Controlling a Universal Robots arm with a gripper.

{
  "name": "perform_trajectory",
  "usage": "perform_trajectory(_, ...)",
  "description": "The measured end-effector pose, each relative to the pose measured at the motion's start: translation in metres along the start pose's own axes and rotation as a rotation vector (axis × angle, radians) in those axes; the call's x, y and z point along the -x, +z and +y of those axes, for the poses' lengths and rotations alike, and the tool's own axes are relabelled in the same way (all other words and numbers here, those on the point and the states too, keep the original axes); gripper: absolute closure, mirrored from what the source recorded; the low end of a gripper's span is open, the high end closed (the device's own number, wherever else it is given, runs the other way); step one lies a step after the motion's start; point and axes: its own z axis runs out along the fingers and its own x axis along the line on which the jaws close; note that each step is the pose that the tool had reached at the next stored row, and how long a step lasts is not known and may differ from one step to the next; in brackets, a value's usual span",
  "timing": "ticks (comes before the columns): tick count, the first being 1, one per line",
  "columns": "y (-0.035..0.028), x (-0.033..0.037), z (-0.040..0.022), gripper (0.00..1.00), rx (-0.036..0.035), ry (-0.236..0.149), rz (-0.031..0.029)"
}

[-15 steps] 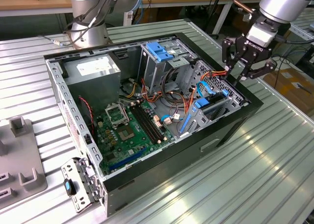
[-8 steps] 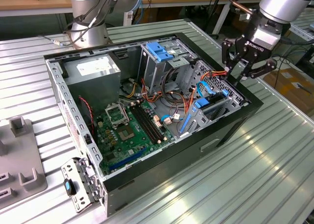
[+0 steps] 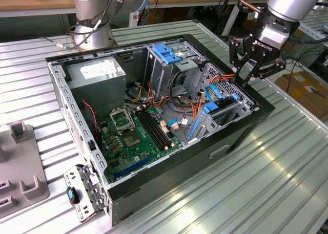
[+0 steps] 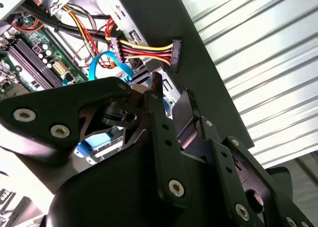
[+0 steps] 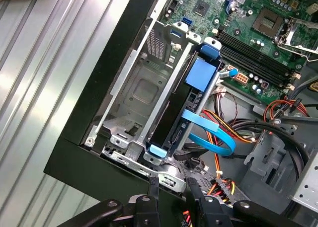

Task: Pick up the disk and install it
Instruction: 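Insert the second disk wire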

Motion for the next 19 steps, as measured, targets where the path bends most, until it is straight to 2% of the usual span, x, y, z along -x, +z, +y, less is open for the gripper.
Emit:
perform_trajectory(1,-0.0001,-0.0016,-0.0033,0.64,0.0000,0.000,0.0000)
perform_trajectory(4,0.0001,-0.0017,-0.0047,0.64,0.0001,-0.016,-0.0001)
perform_trajectory(14,0.0004,-0.0023,-0.0062,0.64,0.0015,-0.158,0.0000)
perform_trajectory(16,0.0008,-0.0016,-0.0066,0.64,0.0018,-0.198,-0.0001)
perform_trajectory(19,0.0008,-0.0003,-0.0086,0.64,0.0020,-0.217,-0.0001)
